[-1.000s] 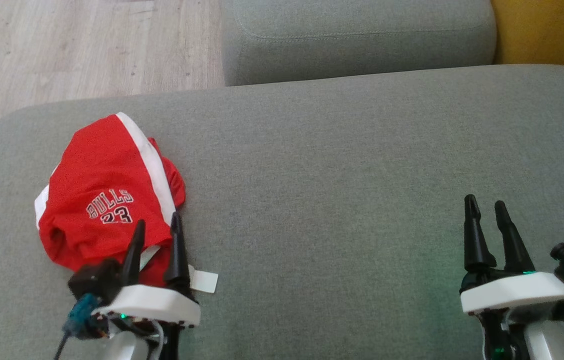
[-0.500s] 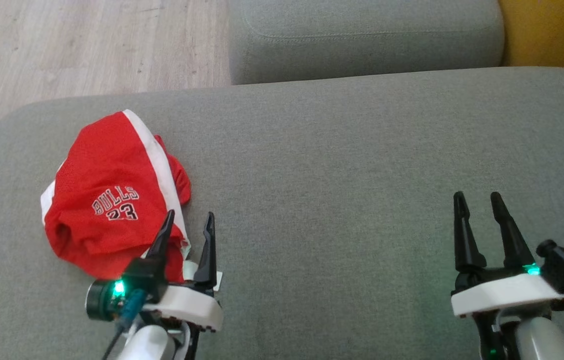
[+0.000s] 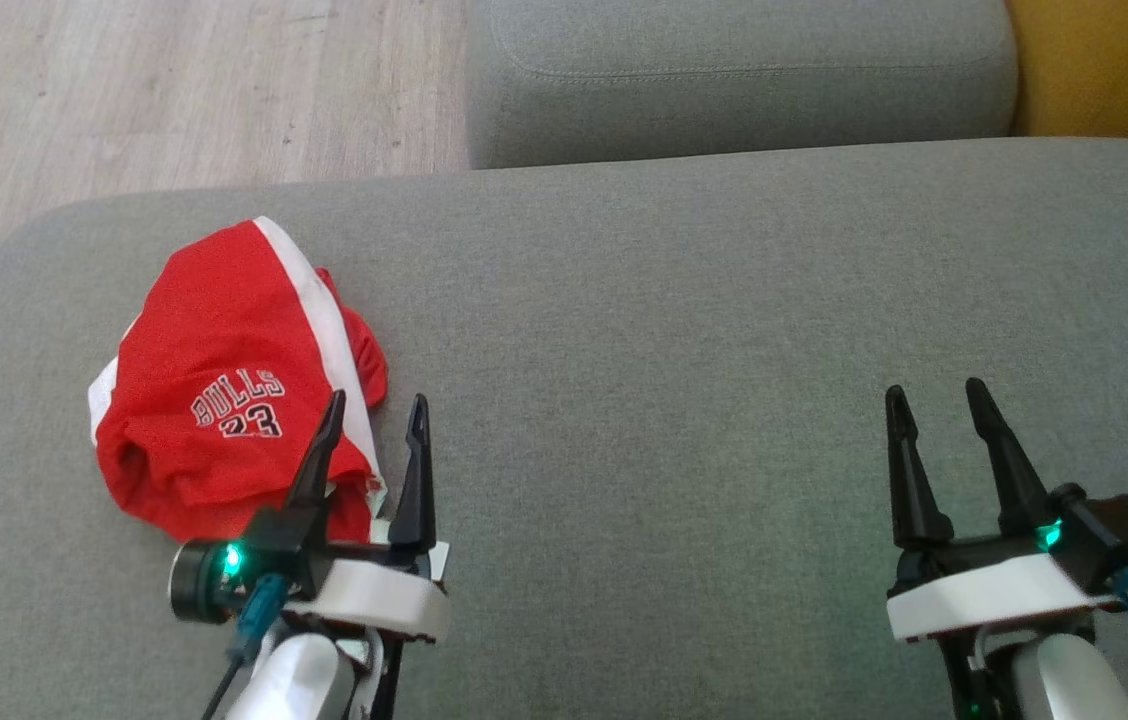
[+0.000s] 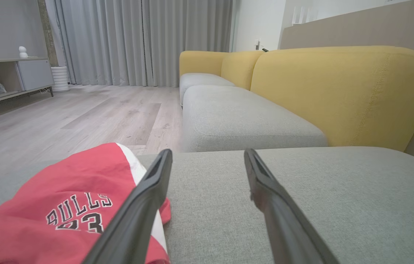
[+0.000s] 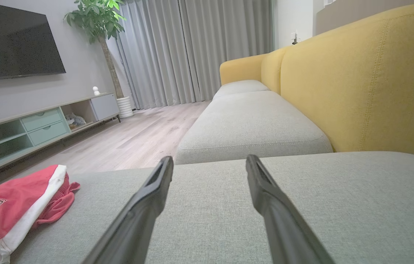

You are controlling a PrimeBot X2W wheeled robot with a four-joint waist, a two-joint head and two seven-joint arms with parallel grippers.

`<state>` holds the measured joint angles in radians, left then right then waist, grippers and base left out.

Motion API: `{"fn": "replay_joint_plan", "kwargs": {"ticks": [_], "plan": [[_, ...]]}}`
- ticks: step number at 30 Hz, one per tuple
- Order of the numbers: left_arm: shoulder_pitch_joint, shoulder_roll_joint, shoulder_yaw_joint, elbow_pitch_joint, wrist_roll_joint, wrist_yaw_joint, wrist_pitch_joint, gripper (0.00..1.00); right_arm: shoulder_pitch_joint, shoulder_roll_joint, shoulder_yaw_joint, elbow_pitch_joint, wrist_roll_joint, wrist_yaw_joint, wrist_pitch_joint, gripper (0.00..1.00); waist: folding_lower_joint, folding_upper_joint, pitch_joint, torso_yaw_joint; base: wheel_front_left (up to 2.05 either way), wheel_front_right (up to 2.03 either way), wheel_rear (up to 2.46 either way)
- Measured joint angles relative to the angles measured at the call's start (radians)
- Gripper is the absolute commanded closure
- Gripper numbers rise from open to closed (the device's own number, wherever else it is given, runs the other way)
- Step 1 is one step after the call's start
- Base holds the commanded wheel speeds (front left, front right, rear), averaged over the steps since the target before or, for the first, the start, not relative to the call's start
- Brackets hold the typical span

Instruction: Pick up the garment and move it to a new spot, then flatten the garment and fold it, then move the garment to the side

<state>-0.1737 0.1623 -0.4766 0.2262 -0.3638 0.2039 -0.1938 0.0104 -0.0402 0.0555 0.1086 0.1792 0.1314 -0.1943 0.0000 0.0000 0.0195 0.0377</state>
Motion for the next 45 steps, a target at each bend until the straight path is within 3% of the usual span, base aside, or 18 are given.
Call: {"fn": "replay_joint_plan", "kwargs": {"ticks": [6, 17, 26, 34, 45], "plan": [[0.036, -0.034, 0.057, 0.006, 0.0, -0.052, -0.018, 0.0, 0.001, 0.0, -0.026, 0.001, 0.019, 0.0, -0.017, 0.0, 0.0, 0.0, 0.0, 0.001, 0.0, 0.0, 0.0], [0.04, -0.067, 0.066, 0.101, 0.136, -0.143, -0.047, 0.0, 0.003, -0.001, -0.056, 0.122, -0.118, 0.0, -0.046, 0.0, 0.0, 0.0, -0.001, -0.001, 0.0, 0.0, 0.0], [0.04, -0.085, 0.099, 0.105, 0.201, -0.153, -0.057, 0.0, 0.001, -0.001, -0.032, 0.113, -0.14, 0.0, -0.055, 0.0, 0.0, 0.0, -0.007, -0.002, 0.0, 0.0, 0.0], [0.049, -0.1, 0.129, 0.107, 0.216, -0.161, -0.057, 0.0, 0.002, -0.001, -0.02, 0.113, -0.059, 0.0, -0.056, 0.0, 0.0, 0.0, -0.013, 0.003, 0.0, 0.0, 0.0], [0.061, -0.107, 0.198, 0.092, 0.242, -0.15, -0.058, 0.0, 0.002, -0.002, 0.077, 0.098, 0.04, 0.0, -0.056, 0.0, 0.0, 0.0, -0.02, 0.051, 0.0, 0.0, 0.0]]}}
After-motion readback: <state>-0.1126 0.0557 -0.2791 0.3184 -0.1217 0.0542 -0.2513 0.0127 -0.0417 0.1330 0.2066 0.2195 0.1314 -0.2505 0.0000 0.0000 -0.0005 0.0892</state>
